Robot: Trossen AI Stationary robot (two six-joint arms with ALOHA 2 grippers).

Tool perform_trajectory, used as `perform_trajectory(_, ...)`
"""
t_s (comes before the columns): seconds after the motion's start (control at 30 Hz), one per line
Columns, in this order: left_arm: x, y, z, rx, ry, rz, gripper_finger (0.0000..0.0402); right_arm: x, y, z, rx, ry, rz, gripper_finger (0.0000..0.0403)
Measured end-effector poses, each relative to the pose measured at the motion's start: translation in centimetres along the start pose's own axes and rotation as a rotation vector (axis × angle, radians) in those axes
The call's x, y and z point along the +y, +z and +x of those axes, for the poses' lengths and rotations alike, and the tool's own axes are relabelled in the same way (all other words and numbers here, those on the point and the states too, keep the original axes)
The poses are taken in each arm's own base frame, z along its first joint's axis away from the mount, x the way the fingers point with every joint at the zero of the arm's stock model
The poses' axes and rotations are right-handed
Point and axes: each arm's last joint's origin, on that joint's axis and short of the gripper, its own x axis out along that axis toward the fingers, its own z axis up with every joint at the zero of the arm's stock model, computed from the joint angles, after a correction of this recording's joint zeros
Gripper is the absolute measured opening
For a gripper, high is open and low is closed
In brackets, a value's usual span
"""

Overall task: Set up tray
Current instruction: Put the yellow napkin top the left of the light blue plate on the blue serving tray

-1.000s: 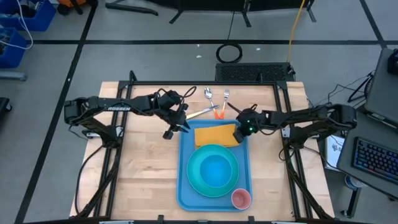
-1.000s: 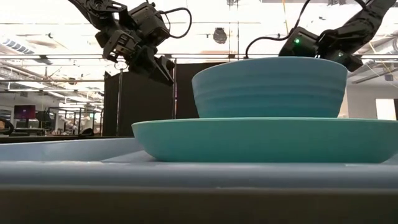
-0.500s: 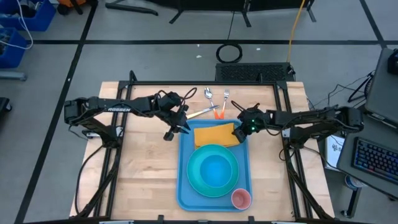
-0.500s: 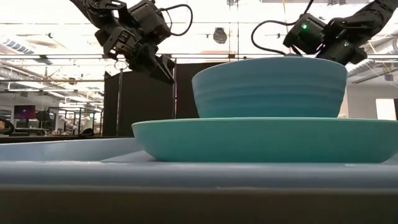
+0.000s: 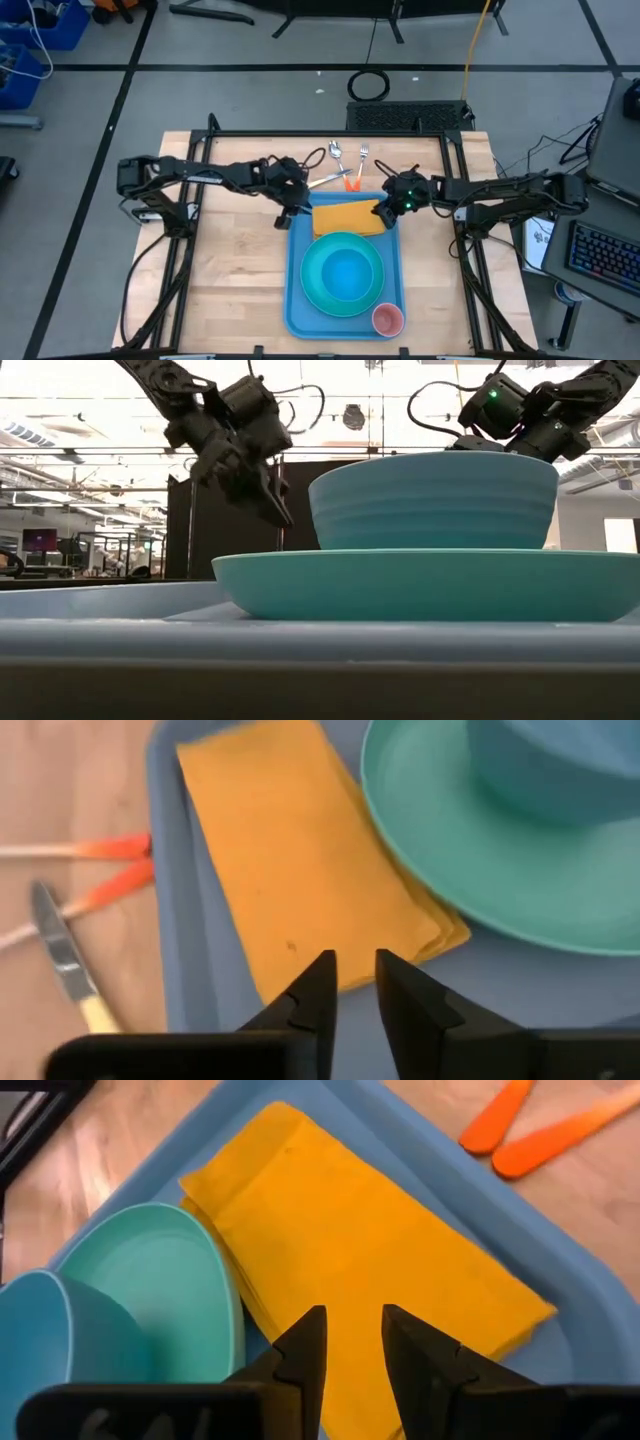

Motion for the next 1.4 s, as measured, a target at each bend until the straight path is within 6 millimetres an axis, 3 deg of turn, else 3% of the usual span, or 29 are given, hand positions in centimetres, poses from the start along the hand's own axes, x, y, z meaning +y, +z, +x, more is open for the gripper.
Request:
perform_trajectory(0.13, 0.3, -0.6, 0.8, 0.023, -0.007, -0.02, 0.0009, -0.1, -0.1, 0.2, 0.013, -0.008, -0.017, 0.0089)
perform_trajectory(0.33, 0.2, 0.3, 1.0, -0.109, -0.121, 0.001, 0.0004, -0.4, -0.2, 0.7, 0.012, -0.063, -0.034, 0.0089)
perform_trajectory(0.67, 0.8, -1.8, 4.3, -0.046, -0.151, -0.066, 0.0002, -0.3, 0.0, 0.7, -0.013, -0.058, -0.049, 0.0089)
perform_trajectory(0.87, 0.8, -1.9, 4.5, -0.048, -0.174, -0.072, 0.0001, -0.6, -0.3, 0.8, -0.037, -0.044, -0.045, 0.0089)
perform_trajectory(1.17, 1.1, -3.4, 6.7, 0.011, -0.197, -0.118, 0.0001, -0.9, -0.8, 1.0, -0.074, -0.019, -0.035, 0.0089)
perform_trajectory(1.4, 1.6, -3.0, 7.1, 0.079, -0.154, -0.141, 0.0, -1.0, -0.9, 1.0, -0.077, -0.015, -0.027, 0.0089)
